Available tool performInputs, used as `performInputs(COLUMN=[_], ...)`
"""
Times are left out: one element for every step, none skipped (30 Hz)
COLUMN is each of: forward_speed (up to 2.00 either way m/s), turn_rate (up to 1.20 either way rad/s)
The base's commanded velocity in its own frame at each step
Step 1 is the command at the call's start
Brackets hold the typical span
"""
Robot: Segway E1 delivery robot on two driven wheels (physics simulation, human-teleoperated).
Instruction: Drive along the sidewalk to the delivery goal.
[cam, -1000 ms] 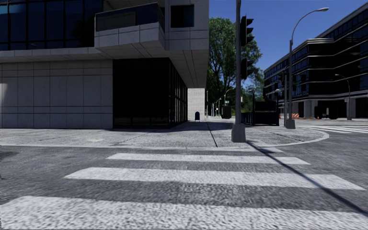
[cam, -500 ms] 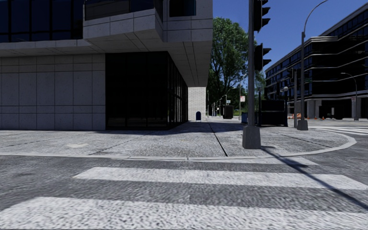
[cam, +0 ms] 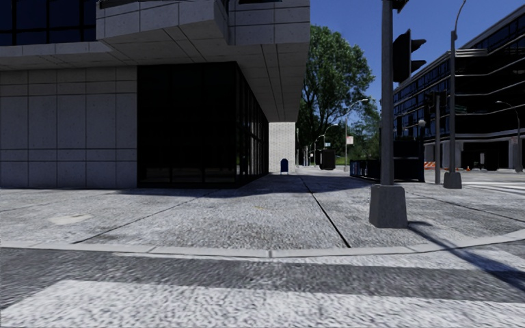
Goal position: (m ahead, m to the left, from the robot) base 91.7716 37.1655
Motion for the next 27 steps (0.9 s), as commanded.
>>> performInputs(forward_speed=[2.0,2.0,2.0,2.0,2.0,2.0,2.0,2.0,2.0,2.0,2.0,2.0,2.0,2.0,2.0,2.0,2.0,1.92,1.72,1.61,1.48,1.48,1.35,1.26,1.2,1.16,1.15], turn_rate=[0.0,0.0,0.0,0.0,0.0,0.0,0.0,0.0,0.0,0.0,0.0,0.0,0.0,0.0,0.0,0.0,0.0,0.0,0.0,0.0,0.0,0.0,0.0,0.0,0.0,0.0,0.0])
